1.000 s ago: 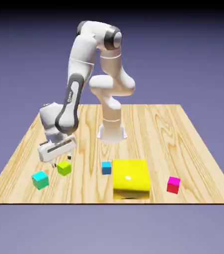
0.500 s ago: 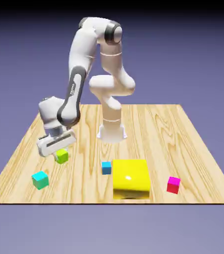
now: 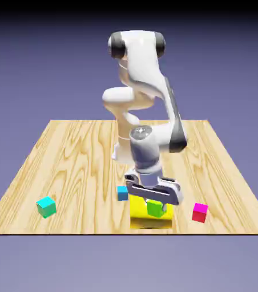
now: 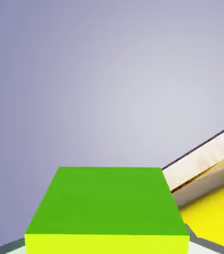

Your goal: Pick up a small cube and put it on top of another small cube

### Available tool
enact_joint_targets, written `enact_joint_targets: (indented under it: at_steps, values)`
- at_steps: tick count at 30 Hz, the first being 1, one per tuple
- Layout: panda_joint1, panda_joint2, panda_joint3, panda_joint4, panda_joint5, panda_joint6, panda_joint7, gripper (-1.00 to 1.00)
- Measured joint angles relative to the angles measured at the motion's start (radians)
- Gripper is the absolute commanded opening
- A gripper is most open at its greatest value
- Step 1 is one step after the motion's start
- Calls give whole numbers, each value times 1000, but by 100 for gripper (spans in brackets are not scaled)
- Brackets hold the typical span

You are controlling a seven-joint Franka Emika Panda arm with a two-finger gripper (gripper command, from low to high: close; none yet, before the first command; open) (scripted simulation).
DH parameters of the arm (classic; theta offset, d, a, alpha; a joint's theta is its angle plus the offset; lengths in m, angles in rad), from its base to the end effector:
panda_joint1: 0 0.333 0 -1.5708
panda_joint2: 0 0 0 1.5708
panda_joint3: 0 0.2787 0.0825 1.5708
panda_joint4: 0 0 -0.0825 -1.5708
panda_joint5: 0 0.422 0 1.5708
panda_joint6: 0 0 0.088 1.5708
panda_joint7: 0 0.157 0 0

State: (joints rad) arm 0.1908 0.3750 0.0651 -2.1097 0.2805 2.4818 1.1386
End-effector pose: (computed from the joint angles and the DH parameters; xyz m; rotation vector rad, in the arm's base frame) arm 0.5688 0.1589 0.1224 -2.5403 1.5746 0.1928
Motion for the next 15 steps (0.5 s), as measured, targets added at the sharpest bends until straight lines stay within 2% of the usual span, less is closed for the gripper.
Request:
enact_joint_targets:
  at_steps: [11,15]
  values:
    - [-82,88,398,147,-436,-278,-179,-100]
    - [-174,94,492,127,-554,-379,-166,-100]
